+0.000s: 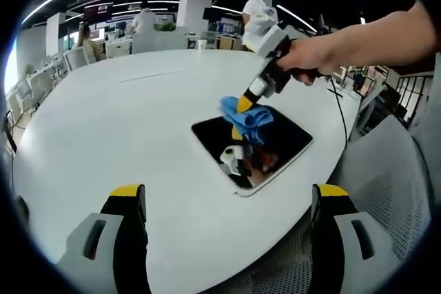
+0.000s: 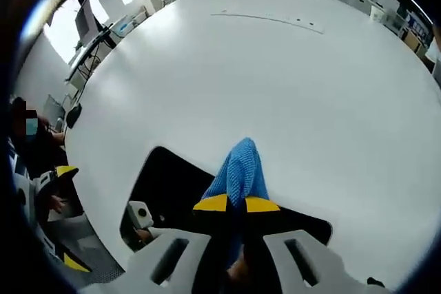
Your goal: Wipe the mirror surface with the cleaning cloth until all visible marks leave the cleaned area.
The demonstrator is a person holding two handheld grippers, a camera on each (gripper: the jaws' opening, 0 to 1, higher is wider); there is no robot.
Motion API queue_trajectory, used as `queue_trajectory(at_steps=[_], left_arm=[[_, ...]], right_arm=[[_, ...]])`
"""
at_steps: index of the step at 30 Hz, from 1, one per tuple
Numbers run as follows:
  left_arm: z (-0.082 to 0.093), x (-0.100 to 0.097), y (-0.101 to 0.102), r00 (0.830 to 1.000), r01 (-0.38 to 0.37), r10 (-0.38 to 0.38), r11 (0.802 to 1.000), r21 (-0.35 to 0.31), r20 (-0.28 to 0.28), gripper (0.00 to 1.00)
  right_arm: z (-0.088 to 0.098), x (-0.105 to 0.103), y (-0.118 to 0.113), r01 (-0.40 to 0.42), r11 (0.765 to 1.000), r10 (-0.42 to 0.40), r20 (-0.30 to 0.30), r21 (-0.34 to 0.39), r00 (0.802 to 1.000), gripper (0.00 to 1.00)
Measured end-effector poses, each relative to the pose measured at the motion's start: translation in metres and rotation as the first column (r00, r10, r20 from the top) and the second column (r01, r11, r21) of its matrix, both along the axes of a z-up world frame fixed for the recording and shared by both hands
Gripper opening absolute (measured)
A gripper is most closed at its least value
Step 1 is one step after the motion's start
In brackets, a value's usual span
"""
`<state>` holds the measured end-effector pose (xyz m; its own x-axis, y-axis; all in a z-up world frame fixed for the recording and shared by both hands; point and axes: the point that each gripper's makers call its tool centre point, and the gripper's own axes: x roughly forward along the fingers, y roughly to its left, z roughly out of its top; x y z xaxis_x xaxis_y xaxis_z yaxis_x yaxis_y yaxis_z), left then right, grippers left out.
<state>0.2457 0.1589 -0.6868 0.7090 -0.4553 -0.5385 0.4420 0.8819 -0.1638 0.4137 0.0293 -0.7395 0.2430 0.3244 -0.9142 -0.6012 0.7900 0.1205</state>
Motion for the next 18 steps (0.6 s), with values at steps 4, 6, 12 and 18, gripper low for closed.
queue_trajectory(at_steps=[4,6,12,18], left_arm=[[0.000,0.000,0.000,1.000,-0.004,0.004,1.000,0.001,0.000,0.99],[0.000,0.000,0.001,1.000,-0.006,0.006,1.000,0.002,0.000,0.99],[0.001,0.000,0.001,1.000,-0.007,0.007,1.000,0.006,0.002,0.99],[0.000,0.000,0.001,1.000,-0.006,0.006,1.000,0.007,0.003,0.99]], right_arm=[[0.000,0.002,-0.010,0.009,1.000,-0.009,0.000,-0.002,1.000,0.01],[0.001,0.002,-0.015,0.015,1.000,-0.015,0.001,-0.003,1.000,0.01],[0.002,0.003,-0.029,0.029,0.999,-0.029,0.004,-0.013,1.000,0.01],[0.001,0.005,-0.036,0.038,0.999,-0.037,0.010,-0.027,0.999,0.01]])
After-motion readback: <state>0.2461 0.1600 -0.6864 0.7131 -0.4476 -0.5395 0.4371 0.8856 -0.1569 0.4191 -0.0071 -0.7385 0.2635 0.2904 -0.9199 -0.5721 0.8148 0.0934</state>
